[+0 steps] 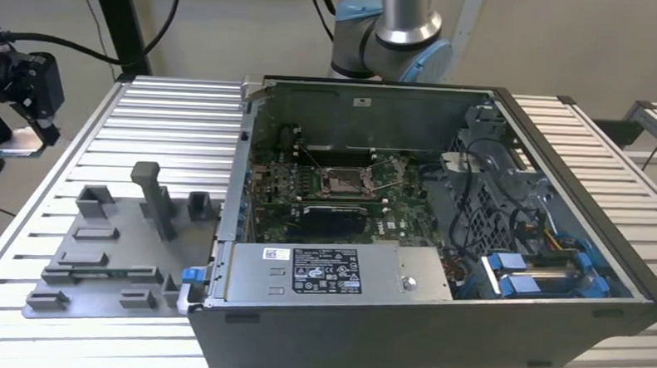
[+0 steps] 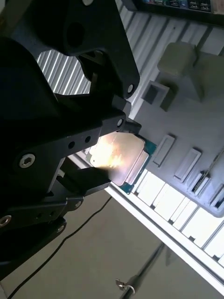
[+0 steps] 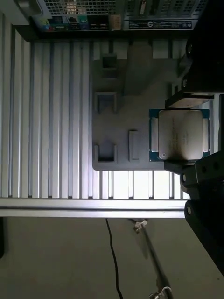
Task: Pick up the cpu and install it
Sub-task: 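Place the cpu into insertion slot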
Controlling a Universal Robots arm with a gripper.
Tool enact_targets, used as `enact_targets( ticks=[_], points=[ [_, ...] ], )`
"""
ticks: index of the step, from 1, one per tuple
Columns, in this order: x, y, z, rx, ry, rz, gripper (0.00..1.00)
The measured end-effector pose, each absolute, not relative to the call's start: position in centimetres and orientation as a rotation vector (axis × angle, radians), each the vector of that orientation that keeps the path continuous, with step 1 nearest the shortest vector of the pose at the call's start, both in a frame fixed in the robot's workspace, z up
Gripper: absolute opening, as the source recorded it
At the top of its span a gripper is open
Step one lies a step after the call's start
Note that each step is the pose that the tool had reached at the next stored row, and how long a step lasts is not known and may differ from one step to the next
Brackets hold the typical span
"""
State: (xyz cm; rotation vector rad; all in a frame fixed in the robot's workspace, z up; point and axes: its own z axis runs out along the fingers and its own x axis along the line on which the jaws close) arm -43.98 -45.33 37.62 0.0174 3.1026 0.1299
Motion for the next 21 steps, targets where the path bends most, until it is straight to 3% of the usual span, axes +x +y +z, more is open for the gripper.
enact_targets(
  ticks=[21],
  points=[
    [-43.39,-45.31,38.46,0.018,3.1,0.176,0.0]
  ],
)
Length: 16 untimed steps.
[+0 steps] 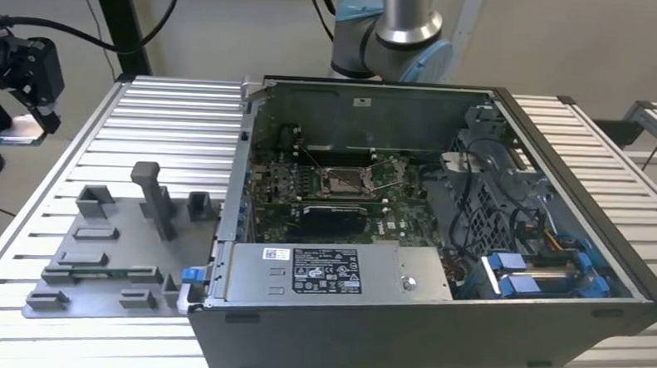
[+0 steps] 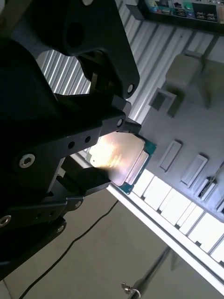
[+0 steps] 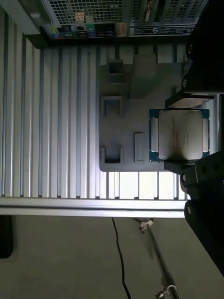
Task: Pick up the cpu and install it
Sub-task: 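Place the cpu into insertion slot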
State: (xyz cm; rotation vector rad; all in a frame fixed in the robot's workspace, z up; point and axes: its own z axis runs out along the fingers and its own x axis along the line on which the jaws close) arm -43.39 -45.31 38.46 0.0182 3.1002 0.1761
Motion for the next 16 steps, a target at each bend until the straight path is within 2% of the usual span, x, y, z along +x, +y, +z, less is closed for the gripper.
enact_targets(
  ticks=[16],
  points=[
    [-38.4,-45.3,38.5,0.021,3.129,0.177,0.0]
  ],
)
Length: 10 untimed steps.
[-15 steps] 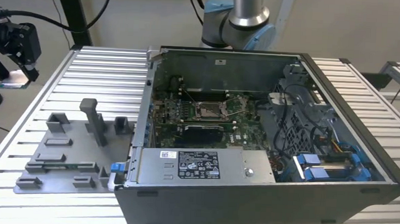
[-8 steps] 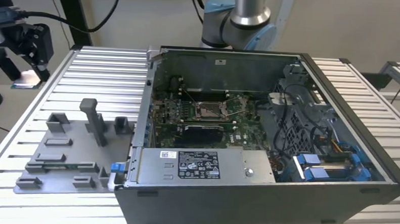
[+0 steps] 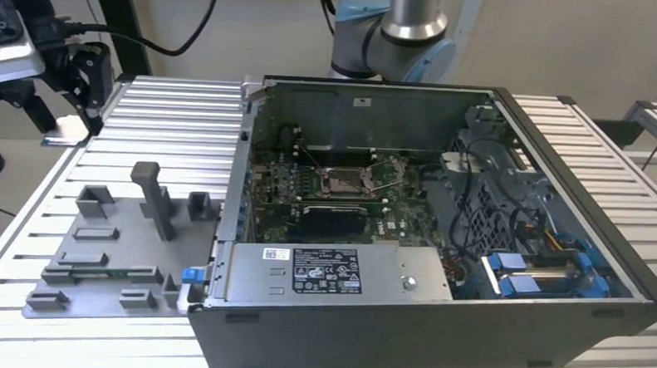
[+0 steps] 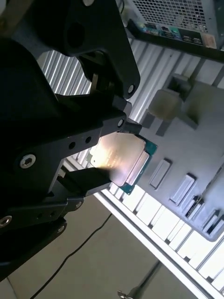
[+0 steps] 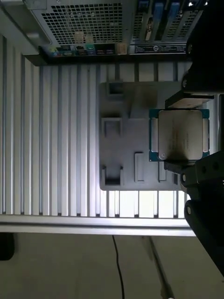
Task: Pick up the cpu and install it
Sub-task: 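Place the cpu into insertion slot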
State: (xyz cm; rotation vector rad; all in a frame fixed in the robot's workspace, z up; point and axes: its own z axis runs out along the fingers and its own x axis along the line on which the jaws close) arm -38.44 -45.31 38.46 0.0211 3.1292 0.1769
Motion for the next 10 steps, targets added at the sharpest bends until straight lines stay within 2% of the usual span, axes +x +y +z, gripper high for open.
enact_targets(
  ticks=[10],
  points=[
    [-35.6,-45.3,38.5,0.022,3.134,0.177,0.0]
  ],
)
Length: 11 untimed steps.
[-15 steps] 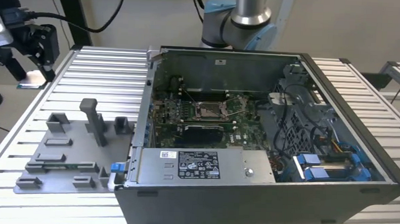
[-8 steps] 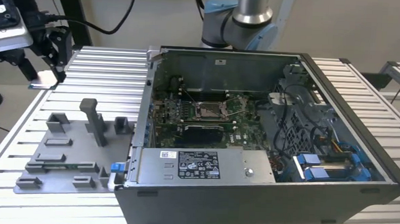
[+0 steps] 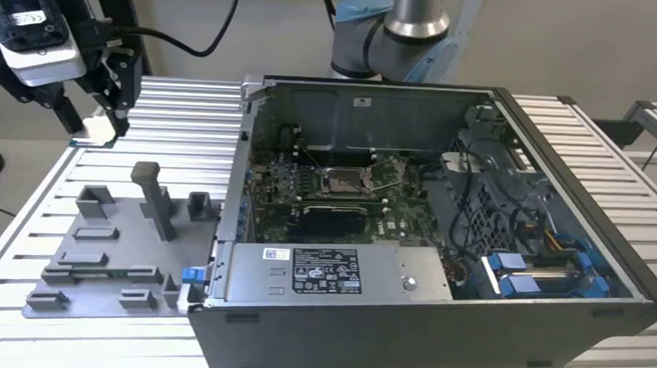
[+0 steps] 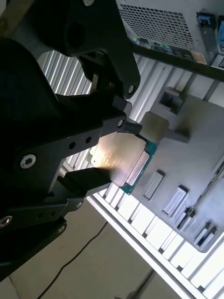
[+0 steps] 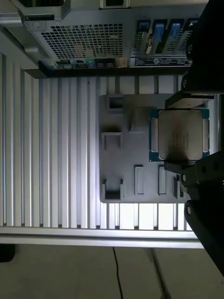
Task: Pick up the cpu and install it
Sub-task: 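Place the cpu into insertion slot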
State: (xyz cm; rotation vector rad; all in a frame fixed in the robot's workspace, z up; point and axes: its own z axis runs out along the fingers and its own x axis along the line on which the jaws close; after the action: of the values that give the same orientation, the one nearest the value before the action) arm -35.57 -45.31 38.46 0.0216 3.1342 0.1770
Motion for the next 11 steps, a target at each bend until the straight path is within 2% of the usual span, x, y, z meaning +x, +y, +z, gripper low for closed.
enact_targets(
  ticks=[11],
  points=[
    [-32.2,-45.3,38.5,0.022,3.134,0.177,0.0]
  ],
)
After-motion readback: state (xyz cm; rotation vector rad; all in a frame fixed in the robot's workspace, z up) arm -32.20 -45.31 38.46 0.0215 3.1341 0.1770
